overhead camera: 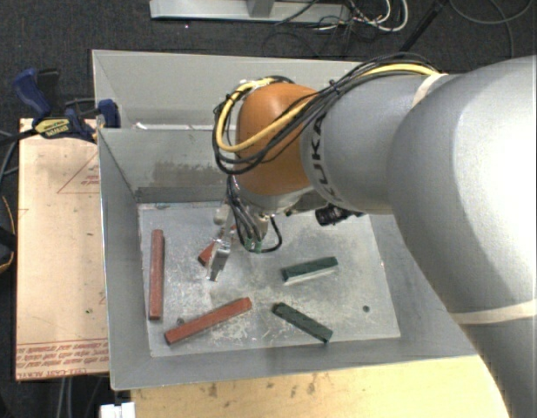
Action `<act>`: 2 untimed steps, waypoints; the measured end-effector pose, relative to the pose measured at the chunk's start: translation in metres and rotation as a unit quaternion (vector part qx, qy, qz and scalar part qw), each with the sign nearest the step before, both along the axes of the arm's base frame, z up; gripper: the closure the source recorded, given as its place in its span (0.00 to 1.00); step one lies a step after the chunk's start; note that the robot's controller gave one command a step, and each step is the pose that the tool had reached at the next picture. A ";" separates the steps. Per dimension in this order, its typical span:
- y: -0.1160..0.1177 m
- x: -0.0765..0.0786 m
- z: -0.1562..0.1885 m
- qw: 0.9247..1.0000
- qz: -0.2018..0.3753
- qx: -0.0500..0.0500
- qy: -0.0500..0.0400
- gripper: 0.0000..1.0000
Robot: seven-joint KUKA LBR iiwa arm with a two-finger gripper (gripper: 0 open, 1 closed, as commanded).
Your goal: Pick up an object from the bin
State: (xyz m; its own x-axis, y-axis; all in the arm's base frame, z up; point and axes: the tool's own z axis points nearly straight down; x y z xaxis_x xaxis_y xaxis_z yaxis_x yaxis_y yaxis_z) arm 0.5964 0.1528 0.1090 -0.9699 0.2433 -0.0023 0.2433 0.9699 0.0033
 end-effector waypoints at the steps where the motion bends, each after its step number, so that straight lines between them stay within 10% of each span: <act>1: -0.022 0.043 -0.029 0.999 0.044 0.000 -0.008 1.00; 2: -0.022 0.043 -0.029 0.999 0.044 0.001 -0.008 1.00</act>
Offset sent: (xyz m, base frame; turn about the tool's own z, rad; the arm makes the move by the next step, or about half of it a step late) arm 0.0000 0.0000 0.0000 0.0000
